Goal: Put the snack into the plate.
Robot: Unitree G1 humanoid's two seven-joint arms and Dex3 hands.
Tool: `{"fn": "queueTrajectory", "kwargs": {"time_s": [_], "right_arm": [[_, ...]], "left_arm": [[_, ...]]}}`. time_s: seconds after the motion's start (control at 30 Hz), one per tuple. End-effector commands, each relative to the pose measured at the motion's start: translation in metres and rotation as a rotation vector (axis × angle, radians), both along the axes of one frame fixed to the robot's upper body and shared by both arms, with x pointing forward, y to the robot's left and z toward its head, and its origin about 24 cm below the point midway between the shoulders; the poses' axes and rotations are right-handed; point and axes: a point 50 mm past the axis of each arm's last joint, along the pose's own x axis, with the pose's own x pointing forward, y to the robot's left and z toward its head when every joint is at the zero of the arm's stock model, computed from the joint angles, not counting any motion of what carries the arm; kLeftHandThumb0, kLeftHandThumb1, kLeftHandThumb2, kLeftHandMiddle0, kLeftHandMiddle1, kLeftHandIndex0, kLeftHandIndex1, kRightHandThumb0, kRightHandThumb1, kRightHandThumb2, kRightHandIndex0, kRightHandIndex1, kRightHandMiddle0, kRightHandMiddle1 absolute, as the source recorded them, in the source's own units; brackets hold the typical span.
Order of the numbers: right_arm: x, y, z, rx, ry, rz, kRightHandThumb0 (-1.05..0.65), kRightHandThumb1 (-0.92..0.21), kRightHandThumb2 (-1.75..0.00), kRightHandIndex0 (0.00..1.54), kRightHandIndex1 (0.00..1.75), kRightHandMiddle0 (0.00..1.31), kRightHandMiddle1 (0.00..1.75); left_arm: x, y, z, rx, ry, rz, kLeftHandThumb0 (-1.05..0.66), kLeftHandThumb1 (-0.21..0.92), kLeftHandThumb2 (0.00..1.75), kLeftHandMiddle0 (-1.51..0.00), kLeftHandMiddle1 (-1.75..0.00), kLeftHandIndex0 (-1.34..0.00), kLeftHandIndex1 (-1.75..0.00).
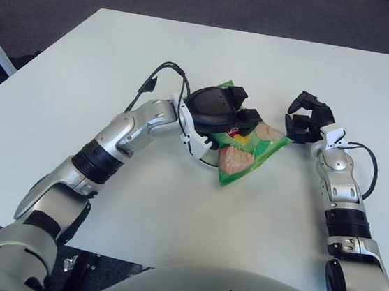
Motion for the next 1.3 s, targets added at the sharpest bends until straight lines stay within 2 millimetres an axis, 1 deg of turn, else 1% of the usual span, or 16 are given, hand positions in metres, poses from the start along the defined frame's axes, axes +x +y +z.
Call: {"fn": "queueTrajectory", "kwargs": {"time_s": [0.0, 0.03, 0.1, 0.13, 0.27, 0.33, 0.4, 0.5, 0.57, 0.63, 0.77, 0.9, 1.03, 1.13, 1.2, 1.27], "right_arm": [[-0.015, -0.003, -0.05, -0.004, 0.235, -0.005, -0.49, -0.3, -1.33, 1.25, 1.75, 0.63, 1.75], [-0.015, -0.003, -0.05, -0.002, 0.235, -0.004, -0.49, -0.3, -1.33, 1.25, 1.75, 0.63, 1.75], [-0.015, -0.004, -0.05, 0.0, 0.234, -0.002, -0.49, -0.3, -1.33, 1.24, 1.75, 0.63, 1.75], [-0.015, -0.004, -0.051, 0.0, 0.232, -0.003, -0.49, -0.31, -1.33, 1.24, 1.75, 0.63, 1.75], [-0.014, -0.004, -0.051, -0.007, 0.228, -0.012, -0.49, -0.31, -1.33, 1.23, 1.75, 0.62, 1.75], [-0.014, -0.004, -0.052, -0.016, 0.231, -0.019, -0.49, -0.31, -1.33, 1.22, 1.75, 0.62, 1.75], [-0.013, -0.003, -0.052, -0.017, 0.234, -0.02, -0.49, -0.3, -1.33, 1.23, 1.75, 0.63, 1.75], [-0.012, -0.003, -0.052, -0.011, 0.232, -0.017, -0.49, -0.3, -1.34, 1.23, 1.75, 0.63, 1.75], [-0.012, -0.003, -0.053, 0.003, 0.23, -0.011, -0.49, -0.29, -1.35, 1.24, 1.75, 0.64, 1.75], [-0.011, -0.003, -0.053, 0.017, 0.229, -0.006, -0.5, -0.29, -1.35, 1.24, 1.75, 0.64, 1.75], [-0.012, -0.003, -0.055, 0.028, 0.227, -0.005, -0.5, -0.29, -1.35, 1.23, 1.75, 0.64, 1.75], [-0.012, -0.003, -0.055, 0.03, 0.226, -0.003, -0.49, -0.3, -1.34, 1.22, 1.75, 0.63, 1.75], [-0.012, -0.003, -0.055, 0.032, 0.224, -0.001, -0.49, -0.29, -1.34, 1.22, 1.75, 0.63, 1.75], [-0.012, -0.003, -0.055, 0.033, 0.222, 0.001, -0.5, -0.29, -1.35, 1.24, 1.75, 0.64, 1.75], [-0.012, -0.003, -0.055, 0.035, 0.223, 0.006, -0.5, -0.28, -1.36, 1.25, 1.75, 0.65, 1.75], [-0.012, -0.003, -0.055, 0.035, 0.222, 0.009, -0.5, -0.27, -1.37, 1.26, 1.75, 0.65, 1.75]], "left_arm": [[-0.004, 0.01, 0.008, 0.307, 0.08, 0.025, -0.58, 0.42, 0.87, -0.01, -0.69, -0.01, -0.56], [-0.004, 0.01, 0.015, 0.315, 0.082, 0.016, -0.59, 0.43, 0.86, -0.01, -0.64, -0.01, -0.53], [-0.004, 0.01, 0.026, 0.327, 0.089, 0.005, -0.65, 0.46, 0.81, -0.01, -0.45, 0.0, -0.42], [-0.005, 0.011, 0.029, 0.329, 0.104, -0.005, -0.66, 0.47, 0.8, -0.01, -0.42, 0.0, -0.41], [-0.004, 0.016, 0.033, 0.304, 0.16, -0.029, -0.71, 0.5, 0.76, 0.0, -0.17, 0.0, -0.28], [-0.001, 0.023, 0.037, 0.257, 0.195, -0.041, -0.73, 0.51, 0.75, 0.0, -0.1, 0.0, -0.22], [0.001, 0.026, 0.039, 0.202, 0.244, -0.064, -0.79, 0.56, 0.67, 0.0, -0.04, 0.0, -0.11], [0.004, 0.028, 0.04, 0.156, 0.298, -0.093, -0.84, 0.6, 0.61, 0.0, -0.02, 0.0, -0.04], [0.01, 0.032, 0.041, 0.118, 0.352, -0.114, -0.89, 0.65, 0.51, 0.0, -0.01, 0.0, -0.02], [0.015, 0.036, 0.043, 0.094, 0.398, -0.135, -0.91, 0.66, 0.47, 0.0, 0.0, 0.0, -0.01], [0.019, 0.037, 0.045, 0.082, 0.433, -0.173, -0.92, 0.64, 0.42, 0.0, 0.0, 0.0, 0.0], [0.021, 0.038, 0.051, 0.071, 0.415, -0.185, -0.92, 0.63, 0.41, 0.0, 0.0, 0.0, 0.0], [0.023, 0.044, 0.061, 0.035, 0.353, -0.177, -0.94, 0.62, 0.4, 0.0, 0.0, 0.0, 0.0], [0.024, 0.048, 0.065, 0.021, 0.325, -0.17, -0.96, 0.63, 0.39, 0.0, 0.0, 0.0, 0.0], [0.024, 0.053, 0.067, 0.007, 0.309, -0.152, -0.98, 0.65, 0.36, 0.0, 0.0, 0.0, 0.0], [0.024, 0.068, 0.07, -0.025, 0.303, -0.127, -1.0, 0.69, 0.33, 0.0, 0.0, 0.0, 0.0]]}}
